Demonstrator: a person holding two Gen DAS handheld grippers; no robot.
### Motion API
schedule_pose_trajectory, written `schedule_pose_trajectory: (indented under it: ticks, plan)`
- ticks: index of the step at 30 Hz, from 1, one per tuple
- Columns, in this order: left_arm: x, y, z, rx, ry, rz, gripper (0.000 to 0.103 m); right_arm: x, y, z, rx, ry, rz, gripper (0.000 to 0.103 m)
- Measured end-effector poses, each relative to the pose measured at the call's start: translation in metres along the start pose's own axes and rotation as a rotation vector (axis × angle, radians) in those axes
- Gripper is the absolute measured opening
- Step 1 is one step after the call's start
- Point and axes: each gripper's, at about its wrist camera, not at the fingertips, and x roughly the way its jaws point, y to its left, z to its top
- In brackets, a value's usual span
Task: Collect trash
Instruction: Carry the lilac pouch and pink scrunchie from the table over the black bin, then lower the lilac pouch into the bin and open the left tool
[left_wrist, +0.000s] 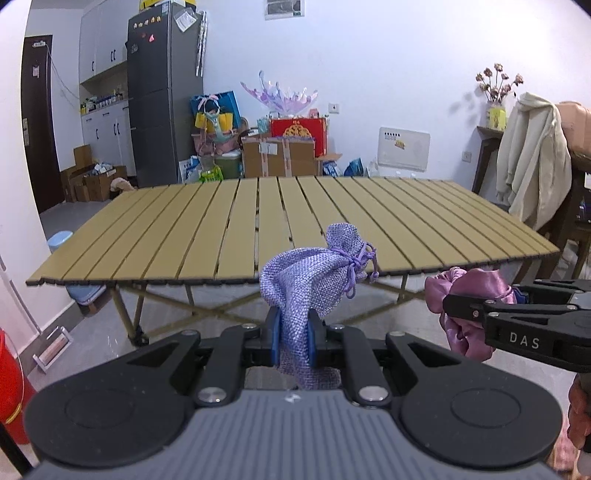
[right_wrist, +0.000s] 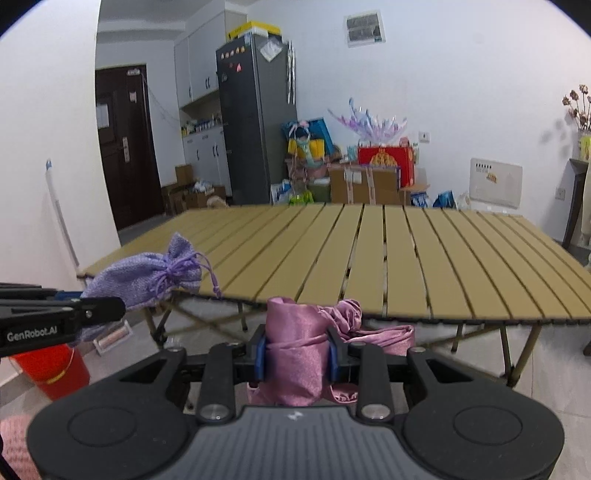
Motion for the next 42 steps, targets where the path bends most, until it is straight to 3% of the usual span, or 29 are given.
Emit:
schedule_pose_trajectory:
  ticks: [15,33,42]
  plan:
    - [0.0,0.008,-0.087,-0.017,0.179,-0.004,0.014,-0.001,0.024,-0.071,0.024,0.217,-0.016,0.03]
    - [0.068,0.022,-0.155,-0.081,0.471,0.031,0.014,0.049,0.015,-0.143,0.077,0.461,-0.056,0.03]
    - [0.094,0.035,-0.177,-0.116,0.555,0.049,0.014,0.074,0.008,-0.165,0.1,0.546,-0.062,0.03]
